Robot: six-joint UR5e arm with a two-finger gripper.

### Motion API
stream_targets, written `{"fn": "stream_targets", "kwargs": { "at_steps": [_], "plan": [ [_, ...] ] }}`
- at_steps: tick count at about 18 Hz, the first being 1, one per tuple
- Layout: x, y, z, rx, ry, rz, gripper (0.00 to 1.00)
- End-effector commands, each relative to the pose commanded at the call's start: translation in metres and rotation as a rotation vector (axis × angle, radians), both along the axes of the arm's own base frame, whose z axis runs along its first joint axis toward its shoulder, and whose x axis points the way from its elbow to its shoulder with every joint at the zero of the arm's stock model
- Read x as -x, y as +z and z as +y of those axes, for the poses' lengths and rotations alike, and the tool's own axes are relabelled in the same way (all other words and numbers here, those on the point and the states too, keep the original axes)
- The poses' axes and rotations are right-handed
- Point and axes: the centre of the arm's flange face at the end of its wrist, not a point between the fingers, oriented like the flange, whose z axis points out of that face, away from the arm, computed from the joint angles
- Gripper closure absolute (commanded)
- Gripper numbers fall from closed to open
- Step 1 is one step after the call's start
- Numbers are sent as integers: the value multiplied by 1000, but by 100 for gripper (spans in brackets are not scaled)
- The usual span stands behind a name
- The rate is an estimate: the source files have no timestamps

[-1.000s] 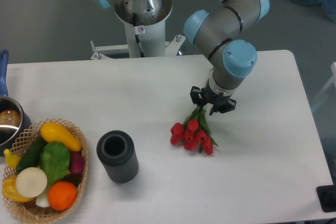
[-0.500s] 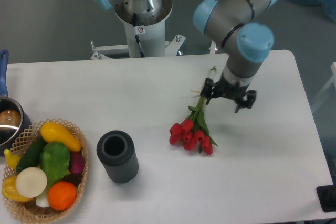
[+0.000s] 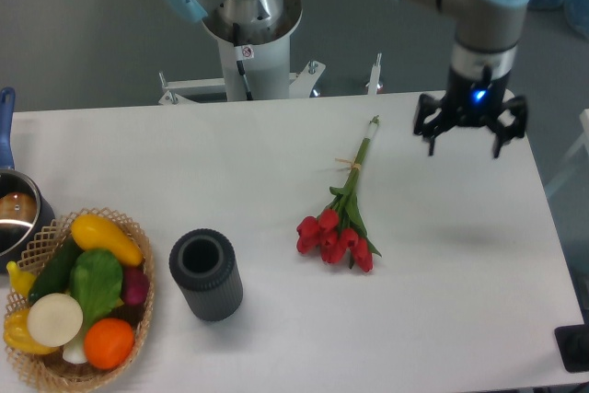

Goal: Place the flowers on the table

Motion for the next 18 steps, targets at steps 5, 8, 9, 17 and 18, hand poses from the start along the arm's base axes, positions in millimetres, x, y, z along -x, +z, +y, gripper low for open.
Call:
{"fn": "stream_targets", "kwargs": {
  "at_steps": [5,8,9,17,18],
  "plan": [
    [3,26,-28,-26,-37,57,0],
    [0,32,-48,14,-120,91,0],
    [-1,31,-50,22,-130,91,0],
    [-3,33,-56,24,-123,94,0],
    [-3,32,-56,24,-123,94,0]
  ]
}}
